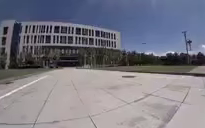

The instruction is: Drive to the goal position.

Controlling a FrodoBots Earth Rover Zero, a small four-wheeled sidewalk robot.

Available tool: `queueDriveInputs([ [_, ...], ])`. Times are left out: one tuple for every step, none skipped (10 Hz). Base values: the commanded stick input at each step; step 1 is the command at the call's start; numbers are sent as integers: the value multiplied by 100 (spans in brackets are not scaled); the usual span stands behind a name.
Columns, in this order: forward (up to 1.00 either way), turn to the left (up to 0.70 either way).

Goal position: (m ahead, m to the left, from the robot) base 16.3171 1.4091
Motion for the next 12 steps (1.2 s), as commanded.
queueDriveInputs([
  [26, 0],
  [26, 0],
  [26, 0],
  [27, 0],
  [27, 0],
  [27, 0],
  [27, 0],
  [27, 0],
  [26, 0],
  [27, 0],
  [27, 0],
  [27, 0],
])
